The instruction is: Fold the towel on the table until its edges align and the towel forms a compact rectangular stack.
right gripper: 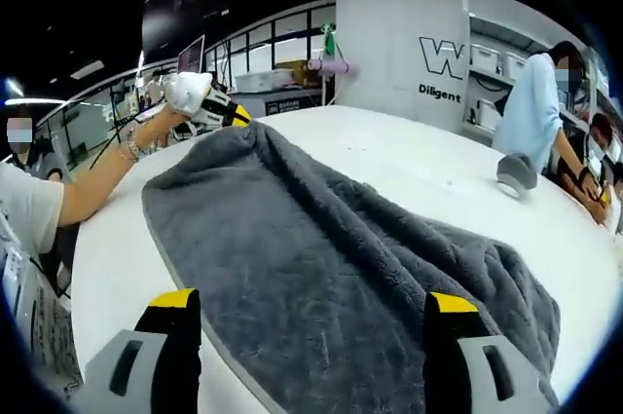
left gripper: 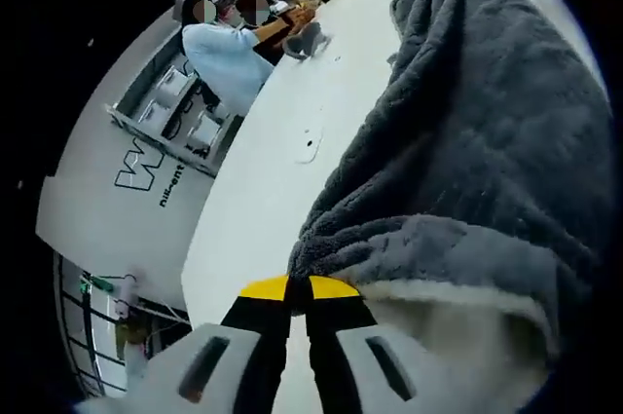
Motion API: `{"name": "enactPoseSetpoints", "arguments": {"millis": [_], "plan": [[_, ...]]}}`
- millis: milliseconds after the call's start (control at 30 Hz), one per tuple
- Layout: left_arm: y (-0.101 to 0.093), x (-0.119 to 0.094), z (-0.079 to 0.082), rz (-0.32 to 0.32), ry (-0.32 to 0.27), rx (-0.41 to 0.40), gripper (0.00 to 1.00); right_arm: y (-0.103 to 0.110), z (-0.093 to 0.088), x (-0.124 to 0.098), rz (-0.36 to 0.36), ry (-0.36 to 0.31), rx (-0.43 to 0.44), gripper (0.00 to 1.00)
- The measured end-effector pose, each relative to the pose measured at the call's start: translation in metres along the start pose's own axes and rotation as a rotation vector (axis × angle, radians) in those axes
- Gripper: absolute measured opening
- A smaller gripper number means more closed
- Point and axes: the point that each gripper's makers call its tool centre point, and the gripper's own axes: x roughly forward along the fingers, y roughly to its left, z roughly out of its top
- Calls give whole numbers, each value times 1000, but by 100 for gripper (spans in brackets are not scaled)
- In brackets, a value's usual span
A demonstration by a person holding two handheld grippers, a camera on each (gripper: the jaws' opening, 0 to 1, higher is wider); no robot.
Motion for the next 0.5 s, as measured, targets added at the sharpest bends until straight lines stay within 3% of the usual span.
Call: {"name": "enactPoseSetpoints", "arguments": {"millis": [200,300,500], "plan": [[-4,16,-28,44,127,159,5,-1,-1,0,-1,5,-1,99],[-14,23,-30,2,96,97,5,-1,-1,0,-2,7,-3,99],[-11,21,-30,13,86,71,5,1,-3,1,0,13,-7,99]]}}
